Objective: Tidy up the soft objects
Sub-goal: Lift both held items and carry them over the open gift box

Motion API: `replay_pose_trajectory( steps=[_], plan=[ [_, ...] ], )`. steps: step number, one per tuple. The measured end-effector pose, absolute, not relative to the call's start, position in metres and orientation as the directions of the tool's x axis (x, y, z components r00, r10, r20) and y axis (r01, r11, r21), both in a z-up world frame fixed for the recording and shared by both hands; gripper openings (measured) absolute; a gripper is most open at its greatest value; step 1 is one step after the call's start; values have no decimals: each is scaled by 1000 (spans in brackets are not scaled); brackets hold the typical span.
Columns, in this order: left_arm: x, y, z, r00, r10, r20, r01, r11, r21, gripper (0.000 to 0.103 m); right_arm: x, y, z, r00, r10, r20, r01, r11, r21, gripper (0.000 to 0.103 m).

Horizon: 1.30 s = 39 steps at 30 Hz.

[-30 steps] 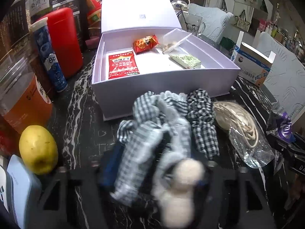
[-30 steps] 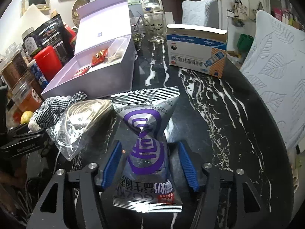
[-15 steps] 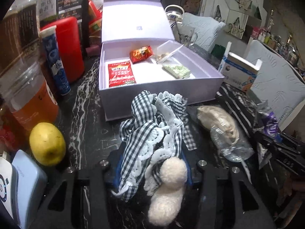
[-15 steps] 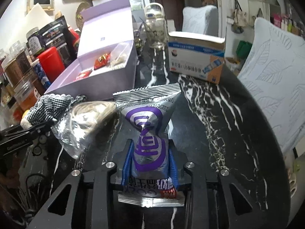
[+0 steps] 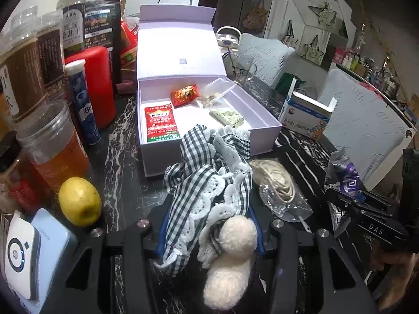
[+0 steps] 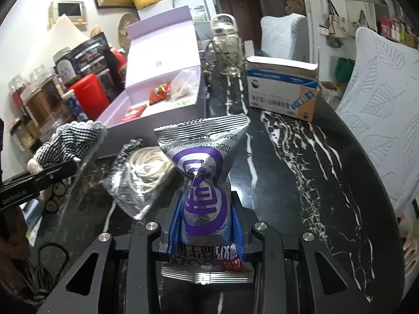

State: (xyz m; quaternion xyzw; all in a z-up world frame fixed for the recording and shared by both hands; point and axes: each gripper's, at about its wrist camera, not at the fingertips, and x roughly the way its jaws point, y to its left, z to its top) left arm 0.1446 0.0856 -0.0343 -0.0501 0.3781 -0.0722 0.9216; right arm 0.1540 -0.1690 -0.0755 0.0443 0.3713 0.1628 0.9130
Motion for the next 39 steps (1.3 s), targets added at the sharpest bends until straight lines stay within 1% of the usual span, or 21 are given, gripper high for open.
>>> replay_pose_trajectory(
  steps=[5,9,15,18,23,27,32,39],
  plan=[
    [141,81,-23,700,-178,-691,113,984,-139,48,146,-164,-64,677,347,-649,-295,936,192,33],
    [140,75,-11,722,-195,-664,145,981,-130,48,145,-165,-52,684,376,-624,-317,925,209,33],
    [147,69,8,751,-217,-623,171,976,-133,48,148,-162,-26,718,399,-570,-354,915,195,33],
    [151,67,17,763,-215,-610,173,977,-127,48,152,-162,-10,720,448,-530,-392,893,222,33],
    [156,67,37,808,-192,-558,179,981,-78,48,162,-153,20,718,491,-493,-461,867,191,33],
    [166,75,56,820,-221,-527,192,975,-111,48,172,-144,40,727,497,-474,-490,859,148,33],
    [173,80,78,852,-217,-477,193,976,-100,48,185,-131,65,724,529,-443,-541,833,111,33],
    [188,87,109,896,-222,-384,202,975,-92,48,210,-119,90,718,563,-409,-575,811,106,33]
  ],
)
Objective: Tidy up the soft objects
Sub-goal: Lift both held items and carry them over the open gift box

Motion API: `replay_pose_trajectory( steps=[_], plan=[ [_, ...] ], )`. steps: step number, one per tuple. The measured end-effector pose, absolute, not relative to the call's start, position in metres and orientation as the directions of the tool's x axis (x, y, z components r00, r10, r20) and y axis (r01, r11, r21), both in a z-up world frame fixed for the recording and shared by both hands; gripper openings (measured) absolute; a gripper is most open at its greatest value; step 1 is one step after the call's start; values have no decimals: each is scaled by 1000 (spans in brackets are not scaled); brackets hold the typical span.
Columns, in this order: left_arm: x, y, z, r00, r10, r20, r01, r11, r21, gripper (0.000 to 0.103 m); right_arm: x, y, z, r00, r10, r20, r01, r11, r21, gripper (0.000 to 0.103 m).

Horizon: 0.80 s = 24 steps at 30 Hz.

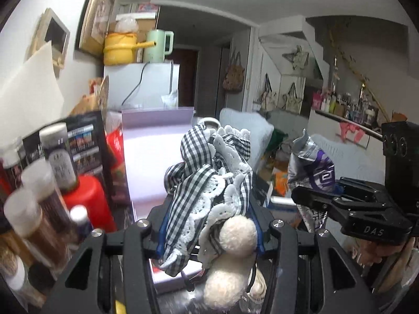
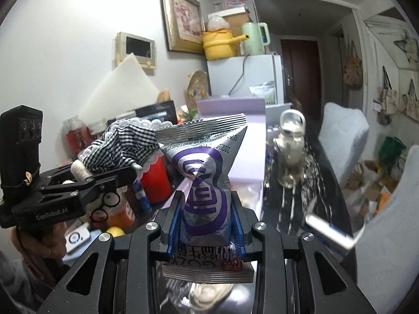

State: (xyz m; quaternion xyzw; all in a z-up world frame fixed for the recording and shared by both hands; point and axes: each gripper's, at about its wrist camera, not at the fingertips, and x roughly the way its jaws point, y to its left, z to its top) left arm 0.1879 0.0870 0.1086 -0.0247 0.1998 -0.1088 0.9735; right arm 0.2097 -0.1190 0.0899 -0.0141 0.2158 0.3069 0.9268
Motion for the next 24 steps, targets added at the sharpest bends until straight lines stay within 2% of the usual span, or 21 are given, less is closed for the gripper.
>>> replay_pose_trajectory(
  steps=[10,14,24],
  plan=[
    [231,85,129,924,-192,-330,183,981,-60,48,252,-114,109,740,567,-363,-568,815,115,33],
    [248,90,124,920,-192,-341,175,981,-80,48,269,-113,111,742,571,-352,-567,814,125,33],
    [285,96,99,909,-79,-408,72,997,-31,48,305,-108,107,744,567,-354,-558,818,138,33]
  ],
)
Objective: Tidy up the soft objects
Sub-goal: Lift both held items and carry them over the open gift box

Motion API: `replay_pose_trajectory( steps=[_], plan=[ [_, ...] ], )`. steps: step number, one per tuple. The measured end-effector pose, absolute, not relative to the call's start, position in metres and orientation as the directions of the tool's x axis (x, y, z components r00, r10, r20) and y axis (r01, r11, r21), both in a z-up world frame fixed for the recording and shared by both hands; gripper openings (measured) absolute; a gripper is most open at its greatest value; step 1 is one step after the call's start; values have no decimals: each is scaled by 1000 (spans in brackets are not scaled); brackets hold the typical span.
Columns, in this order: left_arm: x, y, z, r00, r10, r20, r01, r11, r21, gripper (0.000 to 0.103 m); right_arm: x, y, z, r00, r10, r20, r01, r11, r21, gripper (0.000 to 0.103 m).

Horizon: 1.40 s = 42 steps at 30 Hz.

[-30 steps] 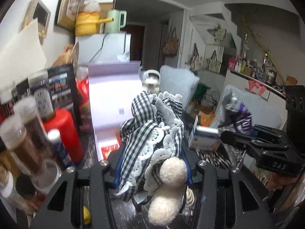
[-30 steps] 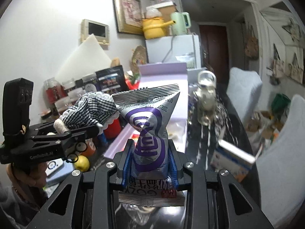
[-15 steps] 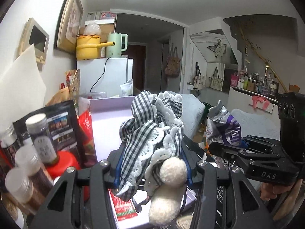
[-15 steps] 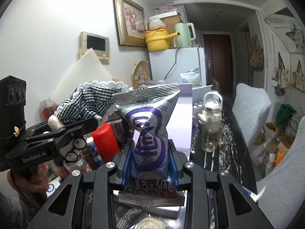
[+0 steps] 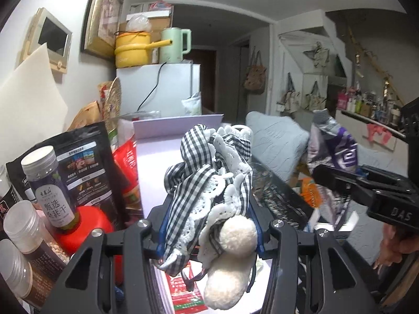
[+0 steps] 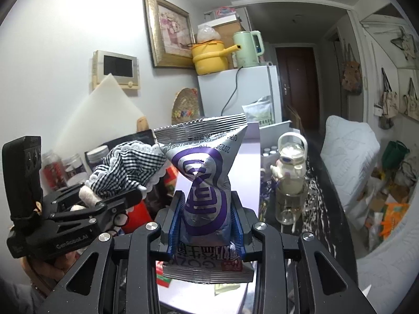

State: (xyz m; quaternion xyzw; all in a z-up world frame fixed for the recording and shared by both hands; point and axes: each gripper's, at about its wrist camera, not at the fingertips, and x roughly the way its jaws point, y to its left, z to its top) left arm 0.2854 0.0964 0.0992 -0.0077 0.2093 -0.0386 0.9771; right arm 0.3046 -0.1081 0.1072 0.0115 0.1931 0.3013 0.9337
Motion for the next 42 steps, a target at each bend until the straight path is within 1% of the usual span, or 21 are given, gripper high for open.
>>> replay_pose_trajectory(
  steps=[5,9,15,21,28,31,36,42],
  plan=[
    [299,95,87,897,-36,-441,35,999,-12,48,319,-109,98,734,557,-388,-553,822,136,33],
    [311,90,74,889,22,-458,-6,999,35,48,332,-111,89,730,540,-419,-532,834,147,33],
    [330,93,56,860,39,-509,-25,999,36,48,349,-109,73,714,521,-469,-512,844,159,33],
    [345,99,39,825,65,-561,-55,998,35,48,362,-100,55,672,530,-518,-517,836,184,33],
    [368,102,9,761,115,-639,-94,993,66,48,372,-87,38,632,526,-569,-521,832,190,33],
    [375,105,-4,730,117,-673,-101,993,63,48,376,-83,31,617,523,-588,-521,831,193,33],
    [381,102,-15,698,113,-707,-93,993,67,48,384,-81,21,586,532,-611,-516,826,225,33],
    [387,100,-29,646,95,-758,-82,995,55,48,395,-79,4,565,509,-649,-489,840,234,33]
  ],
)
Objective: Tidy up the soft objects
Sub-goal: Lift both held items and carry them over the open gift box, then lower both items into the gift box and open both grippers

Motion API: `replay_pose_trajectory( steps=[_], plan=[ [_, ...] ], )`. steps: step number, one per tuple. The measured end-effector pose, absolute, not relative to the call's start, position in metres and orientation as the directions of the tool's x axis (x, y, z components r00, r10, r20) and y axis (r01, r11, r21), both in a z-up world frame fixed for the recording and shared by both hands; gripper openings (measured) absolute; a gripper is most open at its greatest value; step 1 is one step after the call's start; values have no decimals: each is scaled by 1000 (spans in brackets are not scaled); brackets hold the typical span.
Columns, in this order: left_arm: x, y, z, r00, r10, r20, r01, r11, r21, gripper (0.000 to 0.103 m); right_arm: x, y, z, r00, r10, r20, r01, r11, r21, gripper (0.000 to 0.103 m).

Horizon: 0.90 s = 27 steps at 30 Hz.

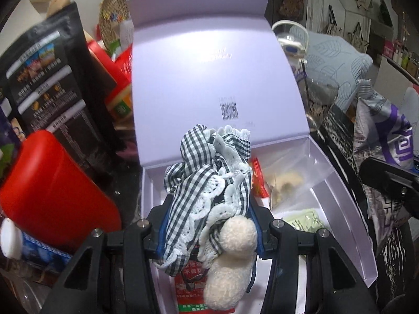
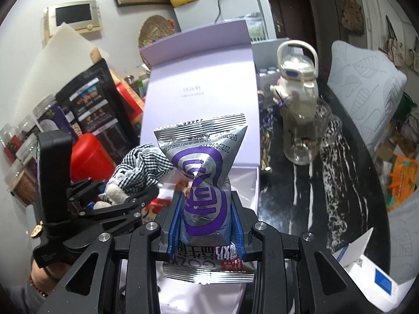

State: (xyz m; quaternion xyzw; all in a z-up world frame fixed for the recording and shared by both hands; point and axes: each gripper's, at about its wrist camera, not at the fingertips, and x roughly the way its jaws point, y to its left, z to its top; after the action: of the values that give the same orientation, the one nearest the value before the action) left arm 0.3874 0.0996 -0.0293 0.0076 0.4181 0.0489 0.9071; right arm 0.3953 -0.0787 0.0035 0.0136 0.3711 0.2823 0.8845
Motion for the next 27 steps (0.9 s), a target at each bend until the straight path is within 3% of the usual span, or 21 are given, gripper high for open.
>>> replay_pose_trajectory(
  steps=[4,27],
  plan=[
    [394,102,-44,589,34,-807,-69,998,-9,48,401,-77,-8,536,515,-669,-484,837,257,33],
    [415,99,-85,441,121,-889,-122,990,74,54,417,-55,-48,493,428,-758,-460,867,191,35]
  ],
)
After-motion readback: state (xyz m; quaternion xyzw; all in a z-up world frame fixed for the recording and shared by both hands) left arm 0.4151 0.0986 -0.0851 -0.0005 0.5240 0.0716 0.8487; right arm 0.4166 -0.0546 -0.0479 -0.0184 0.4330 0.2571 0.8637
